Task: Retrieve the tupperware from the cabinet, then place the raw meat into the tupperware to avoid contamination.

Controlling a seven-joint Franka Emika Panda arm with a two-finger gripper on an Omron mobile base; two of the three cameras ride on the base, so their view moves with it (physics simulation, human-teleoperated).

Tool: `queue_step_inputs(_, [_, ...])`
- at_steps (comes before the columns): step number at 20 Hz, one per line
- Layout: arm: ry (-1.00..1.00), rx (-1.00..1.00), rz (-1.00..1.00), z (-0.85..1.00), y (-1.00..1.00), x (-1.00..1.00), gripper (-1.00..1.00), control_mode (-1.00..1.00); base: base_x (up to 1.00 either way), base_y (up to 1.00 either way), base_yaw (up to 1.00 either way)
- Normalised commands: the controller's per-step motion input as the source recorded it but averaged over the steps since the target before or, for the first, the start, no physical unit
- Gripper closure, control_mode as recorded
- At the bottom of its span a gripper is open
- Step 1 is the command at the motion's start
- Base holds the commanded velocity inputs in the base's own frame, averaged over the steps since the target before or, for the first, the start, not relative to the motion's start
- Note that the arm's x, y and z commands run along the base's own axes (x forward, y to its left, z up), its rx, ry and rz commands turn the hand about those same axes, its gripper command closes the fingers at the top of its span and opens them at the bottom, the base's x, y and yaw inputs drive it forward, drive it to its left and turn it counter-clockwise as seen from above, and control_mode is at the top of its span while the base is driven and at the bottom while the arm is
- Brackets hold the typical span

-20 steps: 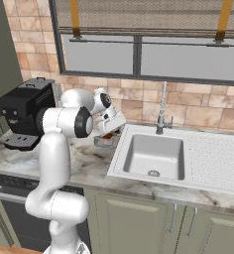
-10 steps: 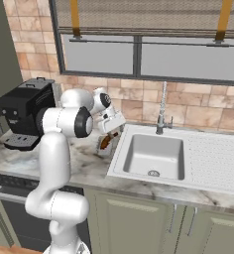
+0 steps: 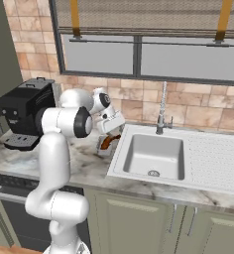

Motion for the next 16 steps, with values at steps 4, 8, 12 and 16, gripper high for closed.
queue_step_inputs(4, [0.00, 0.02, -0.07, 0.32, 0.03, -0.21, -1.00, -1.00, 0.00, 0.00, 0.00])
queue_step_inputs(8, [-0.02, 0.19, -0.12, 0.44, 0.00, -0.34, -1.00, -1.00, 0.00, 0.00, 0.00])
queue_step_inputs(12, [-0.09, 0.25, -0.11, 0.42, 0.03, -0.42, -1.00, -1.00, 0.00, 0.00, 0.00])
queue_step_inputs(16, [-0.20, 0.18, -0.16, 0.30, 0.24, -0.58, -1.00, -1.00, 0.00, 0.00, 0.00])
